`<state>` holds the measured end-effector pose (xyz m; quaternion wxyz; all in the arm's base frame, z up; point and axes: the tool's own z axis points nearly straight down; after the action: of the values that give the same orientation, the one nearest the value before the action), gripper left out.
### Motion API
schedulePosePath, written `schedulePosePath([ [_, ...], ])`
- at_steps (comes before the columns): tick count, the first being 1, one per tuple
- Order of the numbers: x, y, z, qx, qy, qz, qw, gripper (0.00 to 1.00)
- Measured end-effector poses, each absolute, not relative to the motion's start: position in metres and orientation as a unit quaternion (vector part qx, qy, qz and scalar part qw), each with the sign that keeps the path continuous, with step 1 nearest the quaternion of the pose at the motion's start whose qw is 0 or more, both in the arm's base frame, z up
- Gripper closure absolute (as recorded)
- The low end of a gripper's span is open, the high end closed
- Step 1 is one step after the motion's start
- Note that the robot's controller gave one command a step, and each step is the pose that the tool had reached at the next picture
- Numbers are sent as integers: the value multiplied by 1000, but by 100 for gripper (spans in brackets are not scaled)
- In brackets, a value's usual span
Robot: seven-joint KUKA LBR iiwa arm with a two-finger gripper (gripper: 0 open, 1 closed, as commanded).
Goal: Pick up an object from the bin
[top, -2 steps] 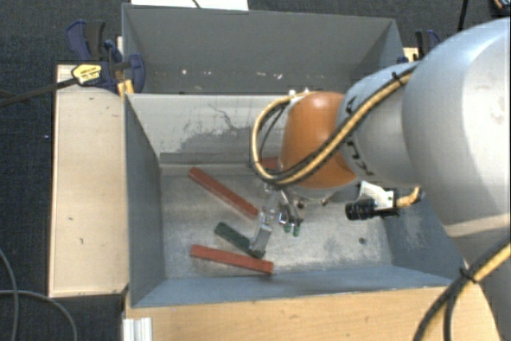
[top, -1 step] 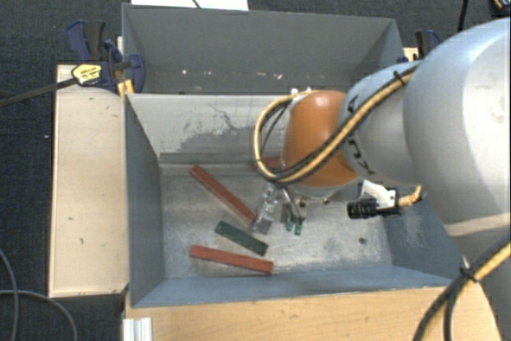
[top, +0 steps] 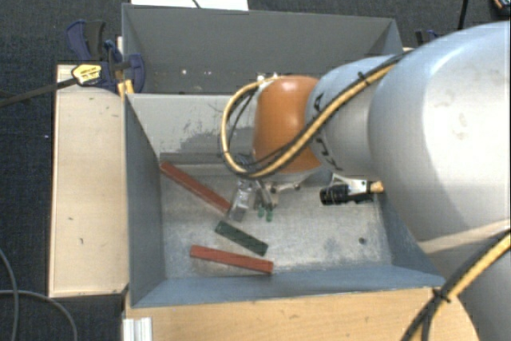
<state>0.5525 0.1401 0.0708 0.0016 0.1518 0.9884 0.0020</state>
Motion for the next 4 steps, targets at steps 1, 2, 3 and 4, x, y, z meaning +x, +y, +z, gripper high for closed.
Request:
schedulePosePath([
  [1,552,137,70,154,988,1,1,0],
  [2,572,199,71,89,996,2,2,0],
  [3,572,194,70,91,996,-1,2,100],
  [4,556,117,177,86,996,0,5,100],
])
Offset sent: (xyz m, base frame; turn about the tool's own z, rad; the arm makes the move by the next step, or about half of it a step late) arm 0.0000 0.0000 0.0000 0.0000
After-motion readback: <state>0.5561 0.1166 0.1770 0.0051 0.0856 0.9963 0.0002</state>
